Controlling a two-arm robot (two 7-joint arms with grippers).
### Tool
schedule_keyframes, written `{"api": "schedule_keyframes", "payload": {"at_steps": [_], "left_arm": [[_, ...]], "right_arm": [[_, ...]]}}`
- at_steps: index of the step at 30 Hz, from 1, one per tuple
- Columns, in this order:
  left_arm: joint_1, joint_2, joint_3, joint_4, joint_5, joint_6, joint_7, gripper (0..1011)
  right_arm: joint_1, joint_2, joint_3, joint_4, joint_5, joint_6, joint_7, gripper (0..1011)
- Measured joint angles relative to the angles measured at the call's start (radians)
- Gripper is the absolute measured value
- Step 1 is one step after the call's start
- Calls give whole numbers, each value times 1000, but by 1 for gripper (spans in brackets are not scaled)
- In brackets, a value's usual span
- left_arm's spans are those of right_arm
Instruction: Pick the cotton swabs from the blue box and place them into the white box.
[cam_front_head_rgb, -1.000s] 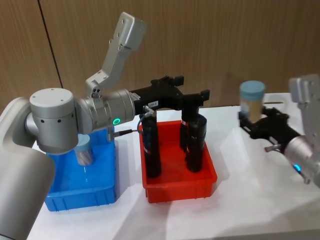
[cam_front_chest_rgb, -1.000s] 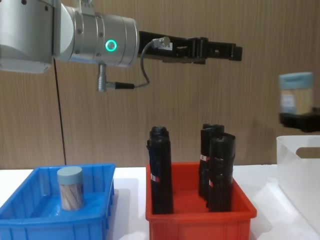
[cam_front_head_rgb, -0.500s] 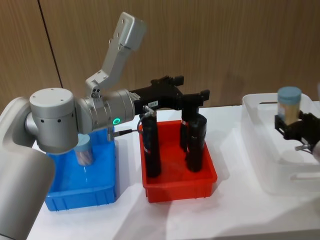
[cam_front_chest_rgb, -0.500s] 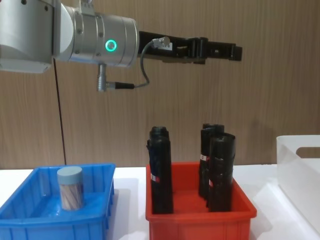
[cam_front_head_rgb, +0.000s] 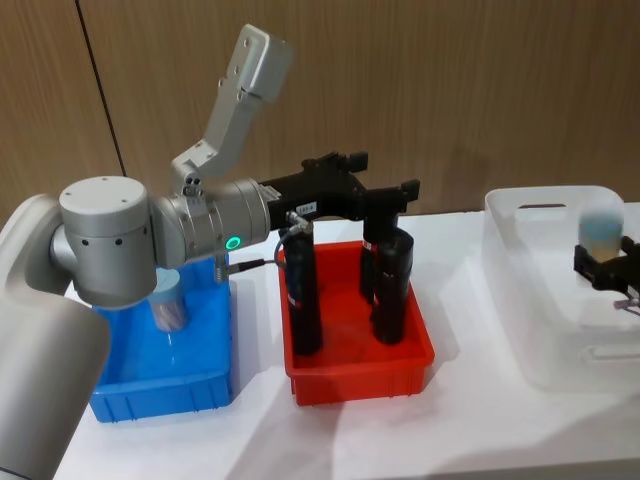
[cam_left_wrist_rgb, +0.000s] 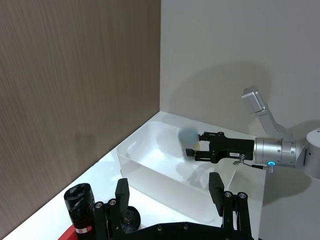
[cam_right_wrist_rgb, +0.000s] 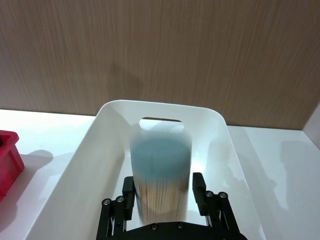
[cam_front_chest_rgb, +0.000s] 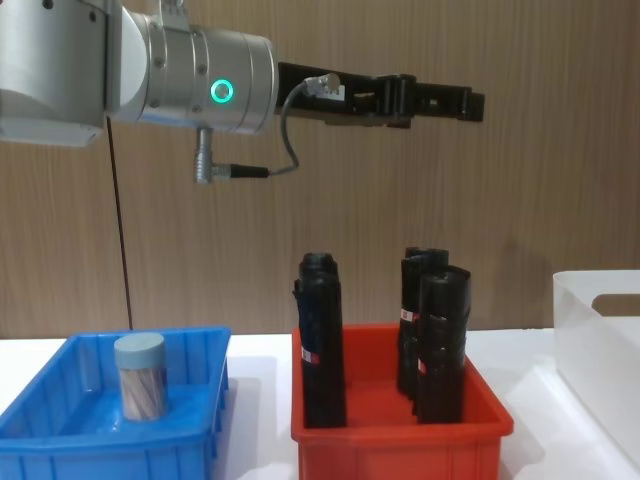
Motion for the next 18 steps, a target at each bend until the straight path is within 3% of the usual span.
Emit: {"api": "schedule_keyframes", "payload": {"at_steps": [11, 18], "left_arm": [[0, 0, 0, 0, 0, 0, 0, 1004], [0, 0, 0, 0, 0, 0, 0, 1004]], "right_arm": [[6, 4, 14, 30, 28, -22, 21, 992], [1, 6, 19, 28, 41, -31, 26, 1002]]}}
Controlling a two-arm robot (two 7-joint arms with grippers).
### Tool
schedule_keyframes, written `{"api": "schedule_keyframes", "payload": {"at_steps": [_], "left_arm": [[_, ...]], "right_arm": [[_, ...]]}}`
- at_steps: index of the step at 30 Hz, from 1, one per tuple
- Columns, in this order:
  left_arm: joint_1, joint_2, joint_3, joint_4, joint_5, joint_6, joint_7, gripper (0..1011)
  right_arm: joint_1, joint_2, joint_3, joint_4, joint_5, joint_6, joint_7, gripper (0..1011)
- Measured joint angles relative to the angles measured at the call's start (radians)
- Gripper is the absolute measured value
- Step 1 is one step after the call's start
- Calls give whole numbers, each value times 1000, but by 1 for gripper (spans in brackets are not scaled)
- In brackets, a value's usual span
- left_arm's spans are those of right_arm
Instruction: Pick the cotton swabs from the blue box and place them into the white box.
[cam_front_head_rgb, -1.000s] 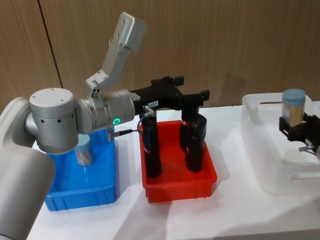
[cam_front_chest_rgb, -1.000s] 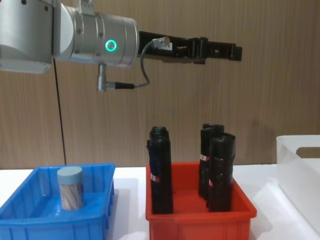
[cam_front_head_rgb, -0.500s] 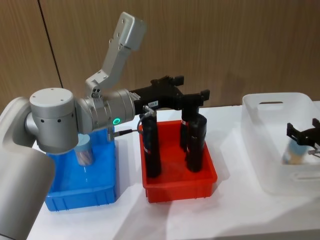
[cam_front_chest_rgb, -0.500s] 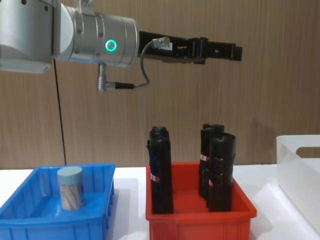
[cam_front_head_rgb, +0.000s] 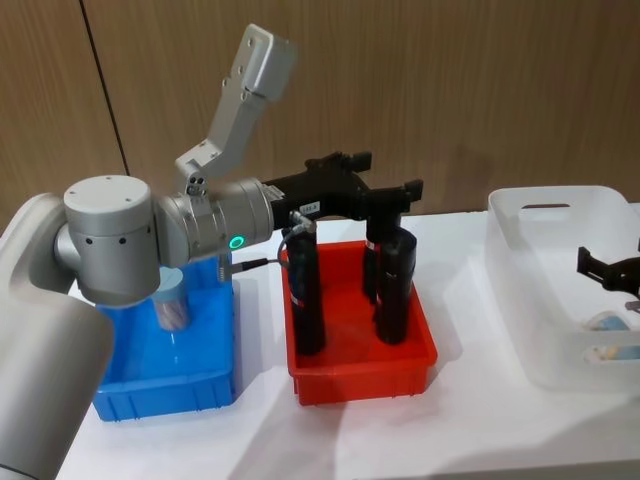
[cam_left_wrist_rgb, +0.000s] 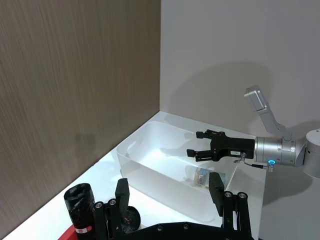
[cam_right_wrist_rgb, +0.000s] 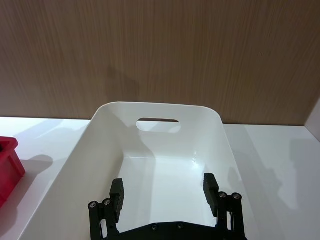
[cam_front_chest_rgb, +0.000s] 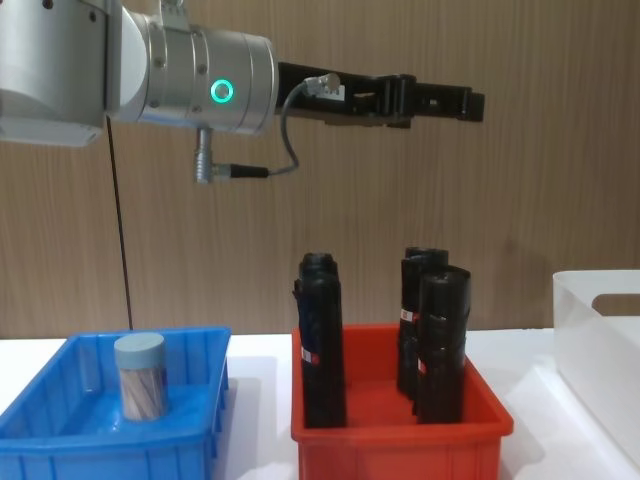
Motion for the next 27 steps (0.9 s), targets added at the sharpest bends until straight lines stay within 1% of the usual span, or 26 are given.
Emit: {"api": "schedule_keyframes", "payload": {"at_steps": [10, 22, 27], "left_arm": [[0, 0, 0, 0, 0, 0, 0, 1004], [0, 0, 0, 0, 0, 0, 1, 1004], [15, 7, 3, -10, 3, -13, 22, 1004]], "right_arm": [[-10, 1, 5, -14, 13, -8, 4, 1002], [-16, 2, 6, -22, 15, -13, 5, 1002], [-28, 2, 2, -39, 15, -16, 4, 1002]]}}
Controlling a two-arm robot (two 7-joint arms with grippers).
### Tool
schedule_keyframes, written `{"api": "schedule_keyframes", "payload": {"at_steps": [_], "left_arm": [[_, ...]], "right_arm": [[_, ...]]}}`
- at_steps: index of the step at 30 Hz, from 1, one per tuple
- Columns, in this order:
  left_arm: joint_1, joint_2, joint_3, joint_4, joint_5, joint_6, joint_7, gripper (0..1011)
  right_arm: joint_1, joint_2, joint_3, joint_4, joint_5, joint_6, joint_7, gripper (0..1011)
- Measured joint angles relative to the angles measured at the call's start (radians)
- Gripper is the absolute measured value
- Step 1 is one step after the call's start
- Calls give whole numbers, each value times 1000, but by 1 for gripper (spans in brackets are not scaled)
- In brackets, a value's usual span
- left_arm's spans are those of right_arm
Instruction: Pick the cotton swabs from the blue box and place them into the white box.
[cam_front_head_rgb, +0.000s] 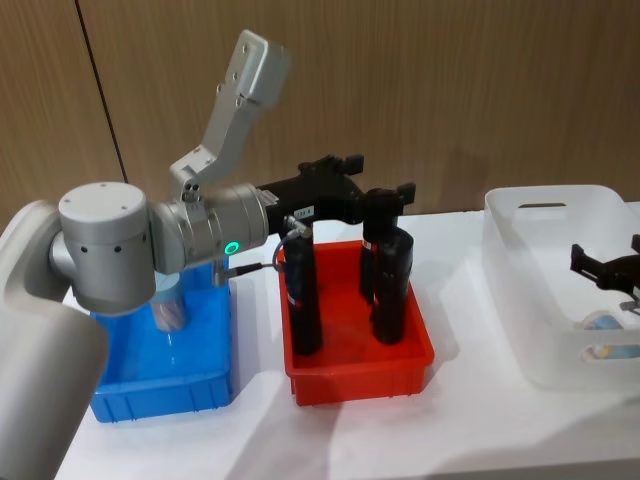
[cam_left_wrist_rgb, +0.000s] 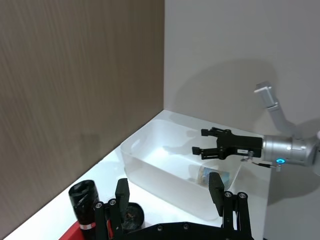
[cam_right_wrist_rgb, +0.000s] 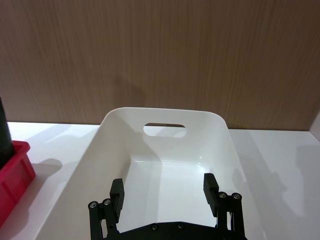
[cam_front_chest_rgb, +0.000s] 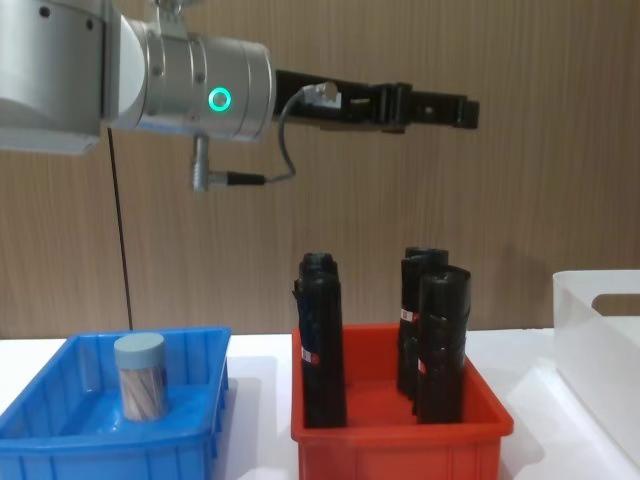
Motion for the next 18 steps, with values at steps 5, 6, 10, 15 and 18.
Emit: {"api": "schedule_keyframes", "payload": {"at_steps": [5, 6, 10, 15, 18], "left_arm": [[30, 13, 6, -21, 8, -26, 44, 1004], [44, 19, 9, -30, 12, -39, 62, 1004], [80, 35, 16, -55, 21, -71, 113, 1004], [129, 56, 26, -88, 35, -115, 184, 1004], [151, 65, 31, -102, 41, -134, 214, 1004]], "right_arm": [[-34, 0, -13, -49, 2, -9, -8, 1002], [-41, 0, -16, -59, 3, -11, -10, 1002], [-81, -1, -31, -118, 5, -20, -20, 1002], [-124, -1, -47, -179, 7, -31, -30, 1002], [-153, -1, -58, -220, 9, -38, -37, 1002]]}}
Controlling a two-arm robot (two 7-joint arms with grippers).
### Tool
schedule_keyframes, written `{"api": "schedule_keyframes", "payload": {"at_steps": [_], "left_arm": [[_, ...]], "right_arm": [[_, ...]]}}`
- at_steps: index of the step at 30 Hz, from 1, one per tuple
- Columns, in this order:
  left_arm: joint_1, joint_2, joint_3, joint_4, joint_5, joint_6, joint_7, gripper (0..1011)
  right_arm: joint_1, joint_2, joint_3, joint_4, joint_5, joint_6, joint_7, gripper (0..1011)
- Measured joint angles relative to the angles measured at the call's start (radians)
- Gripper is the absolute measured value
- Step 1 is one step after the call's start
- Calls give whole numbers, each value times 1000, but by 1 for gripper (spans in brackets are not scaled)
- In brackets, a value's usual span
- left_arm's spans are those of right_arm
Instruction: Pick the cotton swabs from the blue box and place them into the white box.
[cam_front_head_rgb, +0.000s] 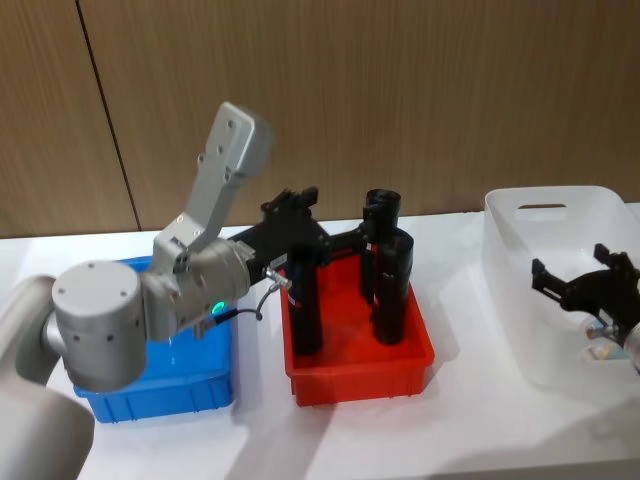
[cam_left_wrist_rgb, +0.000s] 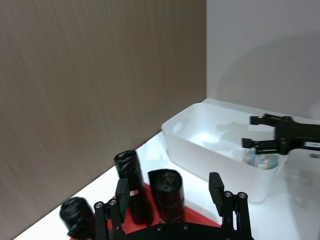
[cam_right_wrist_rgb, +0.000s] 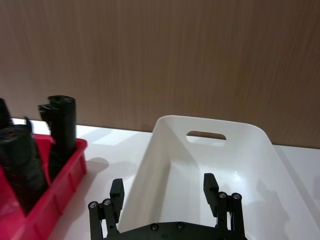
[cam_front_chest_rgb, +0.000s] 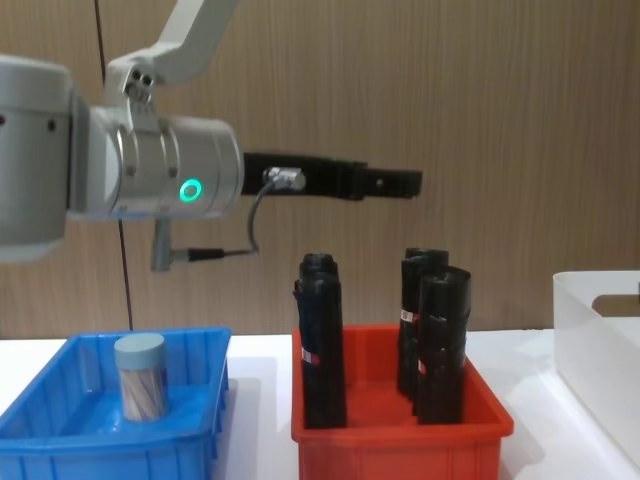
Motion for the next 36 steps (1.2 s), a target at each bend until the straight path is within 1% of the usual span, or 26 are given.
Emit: {"api": "schedule_keyframes", "payload": {"at_steps": [1, 7, 10, 11, 12, 14, 19, 20, 21, 25, 27, 28, 30, 33, 36], "left_arm": [[14, 6, 3, -10, 4, -13, 20, 1004], [65, 28, 14, -44, 18, -58, 92, 1004], [99, 43, 21, -68, 27, -89, 141, 1004], [106, 46, 22, -73, 29, -95, 151, 1004], [106, 46, 22, -73, 29, -95, 151, 1004], [133, 58, 28, -92, 37, -119, 190, 1004], [177, 76, 36, -121, 48, -158, 250, 1004], [191, 83, 39, -131, 52, -170, 272, 1004], [191, 83, 39, -131, 52, -170, 272, 1004], [240, 104, 49, -165, 66, -213, 340, 1004], [247, 107, 51, -169, 68, -220, 350, 1004], [261, 113, 53, -179, 72, -233, 371, 1004], [275, 119, 56, -188, 75, -243, 388, 1004], [305, 132, 63, -209, 84, -271, 433, 1004], [317, 137, 65, -218, 87, -282, 450, 1004]], "right_arm": [[-14, 0, -5, -21, 1, -3, -4, 1002], [-62, 0, -23, -89, 4, -15, -14, 1002], [-89, -1, -33, -129, 5, -22, -21, 1002], [-103, -1, -39, -149, 6, -25, -24, 1002], [-103, -1, -39, -149, 6, -25, -24, 1002], [-124, -1, -46, -179, 7, -30, -28, 1002], [-172, -1, -64, -247, 10, -42, -40, 1002], [-179, -1, -67, -258, 11, -44, -42, 1002], [-186, -1, -69, -269, 11, -46, -44, 1002], [-220, -2, -82, -318, 13, -54, -52, 1002], [-238, -2, -89, -342, 13, -58, -56, 1002], [-248, -2, -93, -357, 13, -61, -58, 1002], [-256, -2, -96, -370, 14, -63, -60, 1002], [-268, -2, -100, -385, 14, -65, -63, 1002], [-272, -2, -102, -392, 15, -66, -64, 1002]]}}
